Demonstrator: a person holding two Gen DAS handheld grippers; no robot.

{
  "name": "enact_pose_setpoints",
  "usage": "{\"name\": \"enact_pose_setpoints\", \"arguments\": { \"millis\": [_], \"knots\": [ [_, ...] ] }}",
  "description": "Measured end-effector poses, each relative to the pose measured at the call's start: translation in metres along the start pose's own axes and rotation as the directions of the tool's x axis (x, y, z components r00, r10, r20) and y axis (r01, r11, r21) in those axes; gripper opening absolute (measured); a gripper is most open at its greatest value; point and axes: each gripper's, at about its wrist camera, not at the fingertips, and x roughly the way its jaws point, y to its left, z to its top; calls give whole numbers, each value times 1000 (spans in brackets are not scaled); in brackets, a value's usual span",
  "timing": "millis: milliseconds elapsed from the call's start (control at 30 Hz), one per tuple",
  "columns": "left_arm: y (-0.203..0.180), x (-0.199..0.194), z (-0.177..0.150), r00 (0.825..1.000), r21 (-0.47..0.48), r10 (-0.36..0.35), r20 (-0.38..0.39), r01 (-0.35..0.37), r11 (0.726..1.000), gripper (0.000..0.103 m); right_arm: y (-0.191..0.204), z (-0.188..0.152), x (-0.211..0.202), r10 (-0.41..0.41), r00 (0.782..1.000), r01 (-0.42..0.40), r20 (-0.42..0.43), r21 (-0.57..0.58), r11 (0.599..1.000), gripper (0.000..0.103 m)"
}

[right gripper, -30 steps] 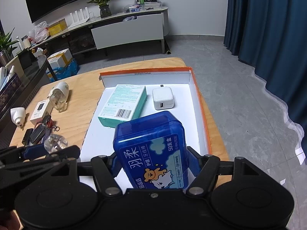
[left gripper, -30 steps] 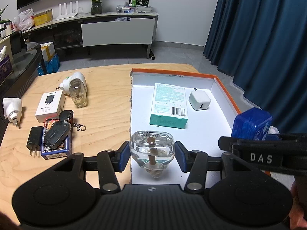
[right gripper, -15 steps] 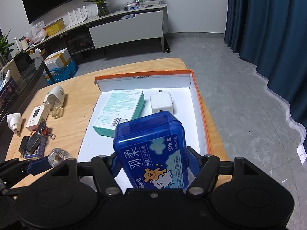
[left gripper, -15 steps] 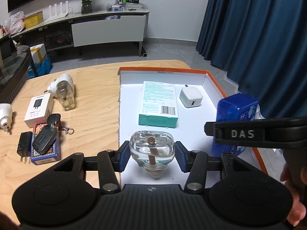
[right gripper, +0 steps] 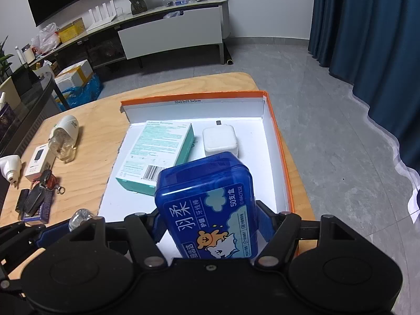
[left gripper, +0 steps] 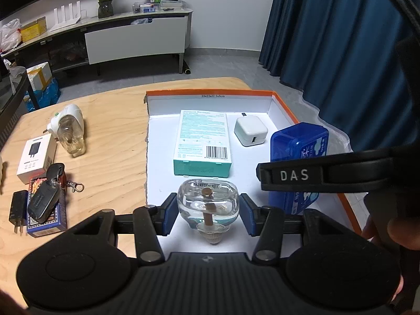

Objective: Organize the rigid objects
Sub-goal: 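Lower the blue tin and glass bottle into the white box, opening both tools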

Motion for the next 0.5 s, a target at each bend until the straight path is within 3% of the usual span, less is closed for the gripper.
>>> {"name": "enact_pose_setpoints", "arguments": {
  "millis": [333,500],
  "knots": [
    [-9,14,5,1000,27,-13,-14,13,1000,50,-1,9,21,-30,999,29,-20,-9,1000,81],
    [-13,20,11,999,34,-29,-18,30,999,51,-6,13,20,-42,999,42,9,4,999,82]
  ]
}}
